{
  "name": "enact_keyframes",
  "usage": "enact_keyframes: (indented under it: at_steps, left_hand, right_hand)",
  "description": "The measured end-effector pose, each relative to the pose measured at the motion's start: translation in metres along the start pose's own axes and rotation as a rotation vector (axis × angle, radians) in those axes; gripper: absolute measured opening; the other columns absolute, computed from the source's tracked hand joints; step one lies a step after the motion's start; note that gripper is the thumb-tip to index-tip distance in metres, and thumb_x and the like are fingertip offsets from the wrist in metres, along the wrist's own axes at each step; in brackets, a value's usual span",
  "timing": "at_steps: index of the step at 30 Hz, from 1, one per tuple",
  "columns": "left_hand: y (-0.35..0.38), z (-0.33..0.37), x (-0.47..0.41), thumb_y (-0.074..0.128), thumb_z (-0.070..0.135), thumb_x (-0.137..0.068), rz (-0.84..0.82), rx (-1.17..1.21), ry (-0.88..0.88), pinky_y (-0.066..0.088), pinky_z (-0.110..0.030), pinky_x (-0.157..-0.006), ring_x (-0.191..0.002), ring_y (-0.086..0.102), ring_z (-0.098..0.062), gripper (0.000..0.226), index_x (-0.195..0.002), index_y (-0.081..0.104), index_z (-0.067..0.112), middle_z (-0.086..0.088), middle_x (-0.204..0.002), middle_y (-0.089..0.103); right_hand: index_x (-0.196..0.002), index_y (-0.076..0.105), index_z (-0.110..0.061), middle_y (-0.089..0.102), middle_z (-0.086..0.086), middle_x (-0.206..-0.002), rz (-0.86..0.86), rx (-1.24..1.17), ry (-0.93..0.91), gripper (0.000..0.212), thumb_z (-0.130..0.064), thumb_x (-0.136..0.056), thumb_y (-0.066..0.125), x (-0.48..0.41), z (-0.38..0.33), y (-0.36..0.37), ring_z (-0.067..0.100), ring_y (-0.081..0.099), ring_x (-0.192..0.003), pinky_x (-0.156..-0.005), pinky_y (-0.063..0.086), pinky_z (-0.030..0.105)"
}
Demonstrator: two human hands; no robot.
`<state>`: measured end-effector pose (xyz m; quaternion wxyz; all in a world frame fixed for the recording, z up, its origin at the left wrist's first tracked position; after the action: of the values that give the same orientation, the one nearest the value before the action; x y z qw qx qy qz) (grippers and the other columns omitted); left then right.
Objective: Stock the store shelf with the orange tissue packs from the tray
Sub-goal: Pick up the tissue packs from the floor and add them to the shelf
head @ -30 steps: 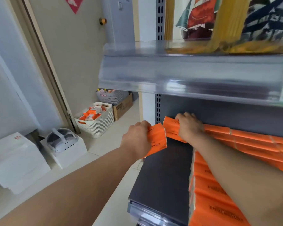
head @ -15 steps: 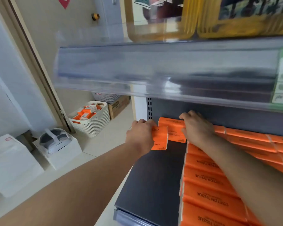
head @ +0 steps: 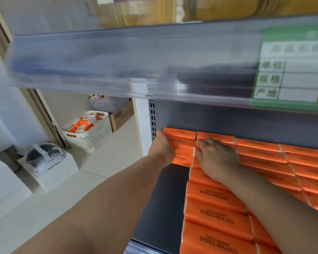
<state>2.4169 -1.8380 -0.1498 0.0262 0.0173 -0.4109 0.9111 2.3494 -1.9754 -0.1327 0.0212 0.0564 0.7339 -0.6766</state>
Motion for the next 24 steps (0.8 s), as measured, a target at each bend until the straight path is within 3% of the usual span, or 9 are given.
enact_keyframes:
  at_steps: [4, 8, 13, 18, 24]
  left_hand:
    - [0.002, 0.004, 0.000, 0.042, 0.001, -0.086, -0.031, 0.059, -0.045, 0.045, -0.035, -0.067, -0.097, 0.056, -0.028, 0.041, -0.124, 0.033, 0.011, -0.011, -0.116, 0.053]
    - [-0.006, 0.001, 0.007, 0.042, -0.007, -0.082, -0.001, 0.029, -0.025, 0.048, -0.037, -0.079, -0.106, 0.052, -0.029, 0.049, -0.128, 0.032, 0.010, -0.010, -0.122, 0.047]
    - [-0.031, -0.013, 0.030, 0.048, 0.000, -0.083, 0.054, -0.002, 0.020, 0.051, -0.042, -0.083, -0.102, 0.055, -0.030, 0.038, -0.119, 0.039, 0.009, -0.012, -0.118, 0.051]
    - [-0.074, -0.037, 0.079, 0.053, 0.000, -0.086, 0.065, -0.138, 0.055, 0.039, -0.037, -0.102, -0.130, 0.041, -0.029, 0.064, -0.143, 0.024, 0.006, -0.013, -0.143, 0.037]
    - [-0.122, -0.105, 0.150, 0.058, 0.007, -0.089, 0.113, -0.272, 0.072, 0.041, -0.038, -0.105, -0.128, 0.043, -0.026, 0.060, -0.143, 0.032, 0.014, -0.008, -0.143, 0.042]
  right_hand:
    - [-0.138, 0.040, -0.018, 0.045, 0.001, -0.140, 0.001, -0.003, 0.003, 0.043, -0.037, -0.102, 0.027, 0.001, -0.002, -0.003, 0.020, 0.042, -0.129, -0.106, 0.035, 0.038]
    - [-0.136, 0.042, -0.019, 0.047, 0.001, -0.137, 0.022, 0.009, -0.007, 0.040, -0.036, -0.102, 0.030, 0.003, -0.004, -0.008, 0.020, 0.044, -0.127, -0.103, 0.037, 0.038]
    - [-0.136, 0.042, -0.019, 0.047, 0.001, -0.137, 0.040, 0.040, -0.040, 0.040, -0.035, -0.100, 0.035, 0.016, -0.028, -0.015, 0.022, 0.042, -0.127, -0.102, 0.038, 0.039]
    - [-0.124, 0.047, -0.018, 0.051, 0.002, -0.129, 0.106, 0.051, -0.168, 0.030, -0.032, -0.098, 0.039, 0.047, -0.076, -0.024, 0.024, 0.044, -0.123, -0.097, 0.038, 0.039]
    - [-0.130, 0.046, -0.019, 0.051, 0.002, -0.130, 0.153, -0.014, -0.382, 0.036, -0.035, -0.099, 0.038, 0.108, -0.161, -0.019, 0.024, 0.045, -0.120, -0.094, 0.039, 0.039]
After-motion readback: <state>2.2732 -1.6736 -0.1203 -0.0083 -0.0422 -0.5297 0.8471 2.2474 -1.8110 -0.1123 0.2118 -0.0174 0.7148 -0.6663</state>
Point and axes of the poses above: each hand's wrist, its own x-axis away from the middle knuckle, its own y-axis out of the palm, z = x × y, the point moved 1 cm from there along -x, towards the middle knuckle
